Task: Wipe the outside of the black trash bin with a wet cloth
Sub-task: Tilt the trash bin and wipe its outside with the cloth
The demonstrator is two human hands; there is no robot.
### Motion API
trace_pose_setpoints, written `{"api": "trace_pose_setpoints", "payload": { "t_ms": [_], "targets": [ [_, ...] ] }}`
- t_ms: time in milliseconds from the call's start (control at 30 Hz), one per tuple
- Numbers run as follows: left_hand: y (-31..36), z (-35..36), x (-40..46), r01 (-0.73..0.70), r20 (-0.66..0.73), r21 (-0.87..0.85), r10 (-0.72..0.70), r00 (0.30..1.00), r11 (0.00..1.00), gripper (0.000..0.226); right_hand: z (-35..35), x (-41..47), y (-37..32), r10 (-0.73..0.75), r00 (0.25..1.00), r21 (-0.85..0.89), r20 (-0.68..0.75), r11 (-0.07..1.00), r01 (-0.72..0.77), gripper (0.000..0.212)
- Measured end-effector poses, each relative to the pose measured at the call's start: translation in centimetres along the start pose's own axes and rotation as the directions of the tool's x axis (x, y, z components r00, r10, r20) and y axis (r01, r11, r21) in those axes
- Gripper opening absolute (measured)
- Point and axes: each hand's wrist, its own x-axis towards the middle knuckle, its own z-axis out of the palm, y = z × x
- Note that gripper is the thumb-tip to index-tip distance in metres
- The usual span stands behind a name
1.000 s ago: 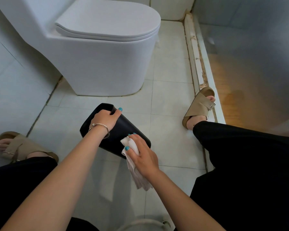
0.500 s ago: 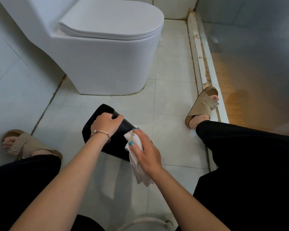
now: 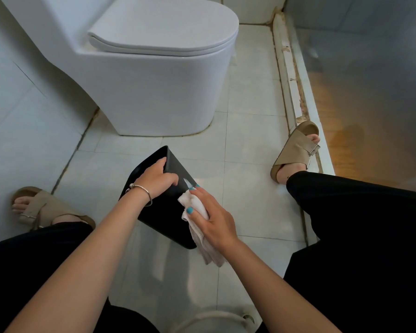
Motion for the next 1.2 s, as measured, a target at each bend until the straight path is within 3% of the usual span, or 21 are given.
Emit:
{"api": "trace_pose_setpoints", "payload": {
  "t_ms": [67, 200, 267, 367, 433, 700, 833, 1033, 1200],
  "targets": [
    [0.4, 0.2, 0.0, -0.027, 0.023, -0.048, 0.028, 0.999, 0.998, 0.029, 0.3, -0.3, 0.1, 0.000, 1.000, -0.003, 0.008, 1.000, 0.000, 0.040],
    [0.6, 0.4, 0.2, -0.048, 0.067, -0.007, 0.048, 0.997, 0.999, 0.035, 0.6, -0.5, 0.3, 0.011, 1.000, -0.005, 0.013, 1.000, -0.011, 0.043],
    [0.6, 0.2, 0.2, -0.036, 0.103, 0.029, 0.032, 0.994, 0.999, 0.047, 0.5, -0.6, 0.4, 0.015, 1.000, -0.003, 0.010, 1.000, -0.015, 0.043],
    [0.3, 0.0, 0.3, -0.053, 0.143, 0.193, 0.025, 0.989, 0.980, 0.091, 0.3, -0.8, 0.6, 0.029, 1.000, 0.004, -0.013, 1.000, -0.028, 0.042],
    [0.2, -0.1, 0.2, -0.032, 0.136, 0.249, -0.003, 0.991, 0.968, 0.103, 0.1, -1.0, 0.7, 0.046, 0.998, 0.013, -0.036, 0.999, -0.045, 0.042],
    [-1.1, -0.3, 0.2, -0.081, 0.176, 0.204, 0.044, 0.983, 0.976, 0.075, -0.6, -1.5, 0.5, 0.073, 0.994, 0.048, -0.079, 0.996, -0.069, 0.044],
    [-1.6, -0.2, -0.5, -0.138, 0.124, 0.165, 0.118, 0.985, 0.977, 0.064, -0.6, -1.3, 0.1, 0.081, 0.990, 0.083, -0.114, 0.994, -0.072, 0.042],
    [-1.7, 0.4, -0.7, -0.180, -0.049, -0.005, 0.180, 0.982, 0.984, 0.069, -0.5, -0.8, 0.8, 0.152, 0.972, 0.125, -0.181, 0.983, -0.131, 0.042],
    [-1.8, 1.8, -0.4, -0.174, -0.098, -0.075, 0.166, 0.981, 0.982, 0.073, -0.1, -0.3, 1.9, 0.233, 0.952, 0.175, -0.199, 0.964, -0.200, 0.044]
  ]
}}
